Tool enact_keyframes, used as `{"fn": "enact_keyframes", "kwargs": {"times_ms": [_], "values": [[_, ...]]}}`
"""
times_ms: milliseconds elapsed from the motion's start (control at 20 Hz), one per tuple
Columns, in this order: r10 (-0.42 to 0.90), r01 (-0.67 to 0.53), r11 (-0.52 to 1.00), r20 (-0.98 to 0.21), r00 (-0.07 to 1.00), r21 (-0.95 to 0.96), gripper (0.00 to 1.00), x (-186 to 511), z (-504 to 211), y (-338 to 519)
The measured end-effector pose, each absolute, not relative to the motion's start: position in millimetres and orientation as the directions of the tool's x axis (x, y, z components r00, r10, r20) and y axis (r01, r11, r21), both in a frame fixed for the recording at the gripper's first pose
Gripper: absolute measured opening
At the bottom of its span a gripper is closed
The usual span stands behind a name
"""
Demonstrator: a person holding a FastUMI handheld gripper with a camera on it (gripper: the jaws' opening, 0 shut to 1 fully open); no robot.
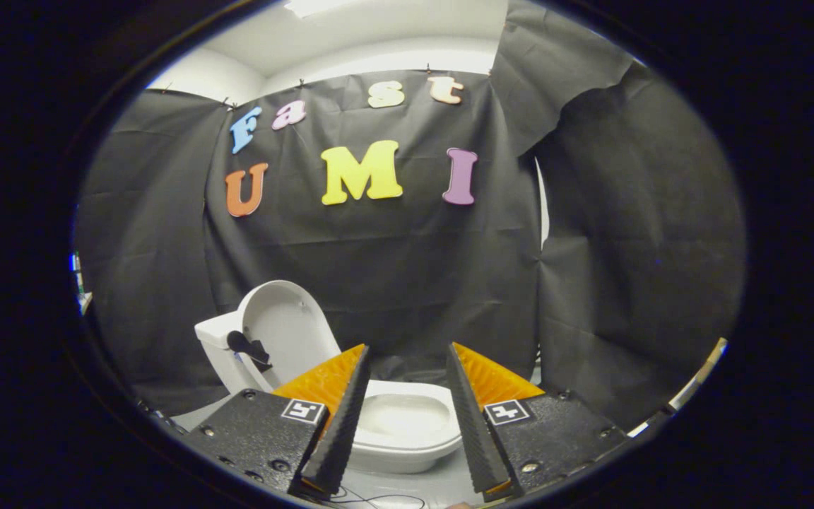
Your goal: Open the toilet lid.
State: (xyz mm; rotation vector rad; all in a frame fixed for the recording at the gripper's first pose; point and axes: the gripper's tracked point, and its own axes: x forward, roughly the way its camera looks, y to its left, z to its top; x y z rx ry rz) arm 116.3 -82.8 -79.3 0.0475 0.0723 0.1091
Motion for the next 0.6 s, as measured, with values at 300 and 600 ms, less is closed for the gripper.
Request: {"fn": "enact_keyframes", "kwargs": {"times_ms": [300, 600], "values": [[0.079, -0.079, 0.997, -0.053, 0.995, 0.003, 0.69, 107.6, -88.4, -98.4], [0.060, -0.058, 0.998, -0.049, 0.997, 0.025, 0.69, 105.0, -93.1, -110.2]]}}
